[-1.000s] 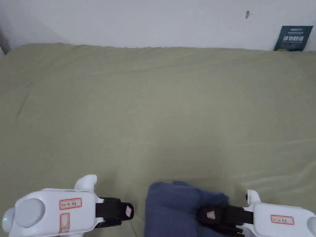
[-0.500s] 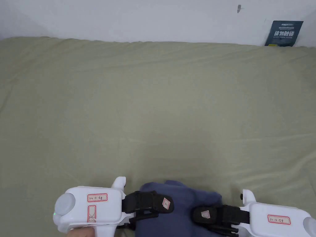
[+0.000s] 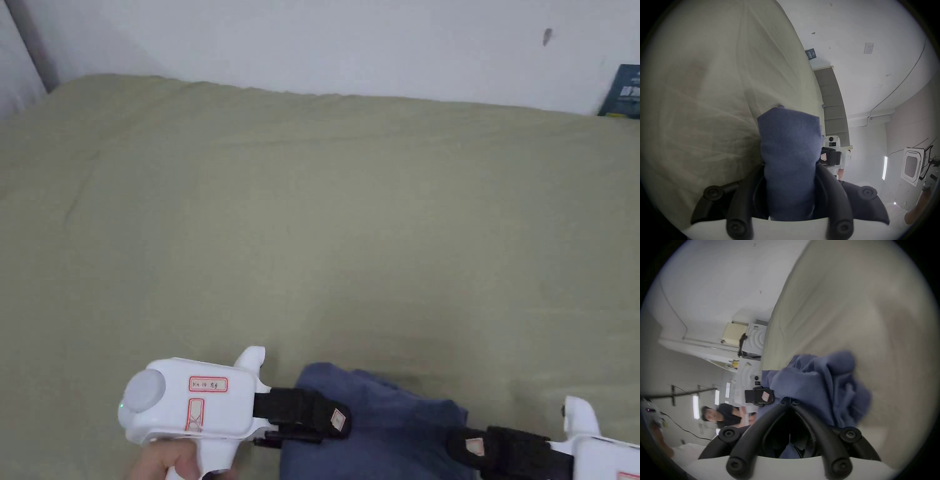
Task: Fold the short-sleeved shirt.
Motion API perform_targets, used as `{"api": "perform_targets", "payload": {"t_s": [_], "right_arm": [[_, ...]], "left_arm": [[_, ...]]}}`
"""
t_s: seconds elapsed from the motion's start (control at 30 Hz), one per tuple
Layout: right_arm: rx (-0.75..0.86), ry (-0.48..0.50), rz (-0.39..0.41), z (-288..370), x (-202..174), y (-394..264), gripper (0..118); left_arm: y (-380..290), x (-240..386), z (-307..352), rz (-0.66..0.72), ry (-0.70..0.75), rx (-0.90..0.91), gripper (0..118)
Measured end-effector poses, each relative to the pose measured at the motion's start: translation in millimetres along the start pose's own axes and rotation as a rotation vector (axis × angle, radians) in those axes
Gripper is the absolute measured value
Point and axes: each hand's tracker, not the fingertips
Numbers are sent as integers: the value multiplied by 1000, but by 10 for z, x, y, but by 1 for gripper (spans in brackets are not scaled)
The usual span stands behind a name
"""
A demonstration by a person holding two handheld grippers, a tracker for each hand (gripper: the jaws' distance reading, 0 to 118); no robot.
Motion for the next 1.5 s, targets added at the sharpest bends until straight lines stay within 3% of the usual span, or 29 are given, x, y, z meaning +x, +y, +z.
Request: {"api": "perform_targets", "payload": {"t_s": [0.13,0.27,0.47,0.7,0.73,0.8,0.83,0.97,1.1,1.13,1.2,1.23,1.27,1.33,1.43,1.5], "right_arm": [[109,-210,253,226,-620,-78,0],[230,-287,346,343,-1007,-201,0],[305,-343,357,418,-1148,-218,0],[327,-356,316,403,-1140,-103,0],[323,-353,311,398,-1133,-89,0],[318,-360,313,376,-1123,-61,0],[310,-361,316,368,-1109,-48,0],[316,-350,299,379,-1065,-22,0],[322,-359,319,440,-1048,23,0],[328,-358,326,472,-1048,53,0],[346,-366,358,573,-1024,132,0],[366,-395,396,614,-1053,180,0],[370,-417,429,651,-1087,229,0],[405,-482,484,702,-1178,305,0],[454,-551,601,778,-1346,398,0],[509,-596,657,823,-1432,428,0]], "left_arm": [[245,-70,966,-53,126,61,30],[547,-354,1969,-49,258,127,30],[961,-787,2820,-22,312,156,30],[1247,-1149,2916,31,293,135,32],[1264,-1173,2926,27,295,122,37],[1318,-1163,2936,8,338,102,95],[1349,-1149,2928,-2,369,108,118],[1277,-999,3024,-27,416,211,118],[1166,-675,3109,-52,535,195,118],[1125,-538,3111,-66,547,246,116],[1055,-301,3130,-114,636,311,98],[999,-120,3099,-152,663,362,68],[944,38,2997,-189,703,383,0],[810,376,2838,-278,836,480,0],[533,906,2362,-308,689,514,0],[317,1313,1932,-430,798,568,0]]}}
